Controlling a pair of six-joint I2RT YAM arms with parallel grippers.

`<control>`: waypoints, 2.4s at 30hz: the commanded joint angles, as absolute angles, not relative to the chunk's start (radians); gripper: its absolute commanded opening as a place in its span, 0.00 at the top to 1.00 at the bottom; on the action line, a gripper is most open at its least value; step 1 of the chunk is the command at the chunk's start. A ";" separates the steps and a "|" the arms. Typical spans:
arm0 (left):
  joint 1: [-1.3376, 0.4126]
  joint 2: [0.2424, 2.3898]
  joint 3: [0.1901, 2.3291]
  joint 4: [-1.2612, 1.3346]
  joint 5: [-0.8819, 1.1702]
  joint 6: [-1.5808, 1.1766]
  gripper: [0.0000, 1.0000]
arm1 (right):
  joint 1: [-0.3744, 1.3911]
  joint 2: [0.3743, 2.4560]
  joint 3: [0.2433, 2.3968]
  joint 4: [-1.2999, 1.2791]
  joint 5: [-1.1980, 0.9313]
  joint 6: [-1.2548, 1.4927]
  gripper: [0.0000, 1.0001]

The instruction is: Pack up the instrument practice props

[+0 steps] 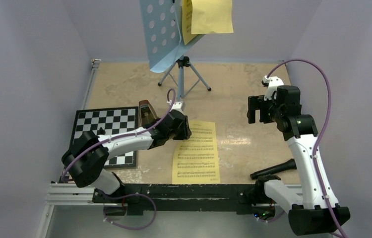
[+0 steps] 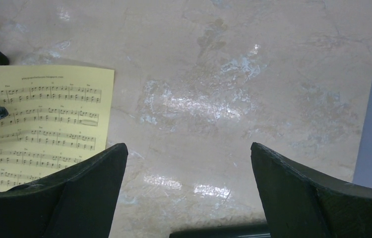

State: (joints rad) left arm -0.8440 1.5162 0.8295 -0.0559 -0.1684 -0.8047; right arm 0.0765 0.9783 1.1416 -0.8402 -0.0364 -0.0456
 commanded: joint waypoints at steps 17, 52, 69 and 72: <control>-0.808 0.974 0.773 -0.182 -0.021 -0.098 0.11 | 0.073 1.109 1.373 -0.876 -0.075 -0.082 0.01; -0.564 0.896 1.689 -0.797 0.297 0.617 0.22 | 0.044 1.711 1.701 -0.440 -0.854 -0.142 0.13; -0.372 1.301 2.015 -0.494 0.521 0.141 0.39 | 0.086 1.740 1.673 -0.385 -0.805 -0.175 0.14; -0.363 1.319 2.019 -0.474 0.507 0.137 0.48 | 0.088 1.731 1.654 -0.368 -0.806 -0.153 0.14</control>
